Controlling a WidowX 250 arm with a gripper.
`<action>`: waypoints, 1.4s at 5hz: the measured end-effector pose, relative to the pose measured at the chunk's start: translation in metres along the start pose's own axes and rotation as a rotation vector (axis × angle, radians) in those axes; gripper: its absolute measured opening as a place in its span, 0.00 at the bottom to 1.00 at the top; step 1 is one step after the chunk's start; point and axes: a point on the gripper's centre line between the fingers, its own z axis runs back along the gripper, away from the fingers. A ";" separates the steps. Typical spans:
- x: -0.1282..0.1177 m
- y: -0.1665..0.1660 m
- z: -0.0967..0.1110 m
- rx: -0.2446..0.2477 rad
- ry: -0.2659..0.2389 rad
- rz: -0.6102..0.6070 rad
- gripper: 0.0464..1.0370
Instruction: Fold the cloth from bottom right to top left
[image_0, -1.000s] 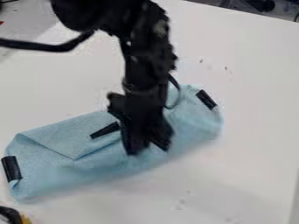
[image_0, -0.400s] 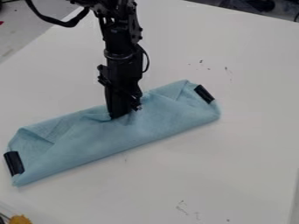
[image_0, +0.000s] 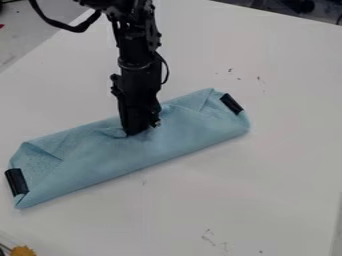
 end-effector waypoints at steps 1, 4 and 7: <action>0.002 0.010 0.005 0.041 -0.043 0.010 0.50; 0.021 0.074 0.011 0.156 -0.159 0.003 0.97; 0.018 0.040 0.025 0.008 -0.089 0.075 0.96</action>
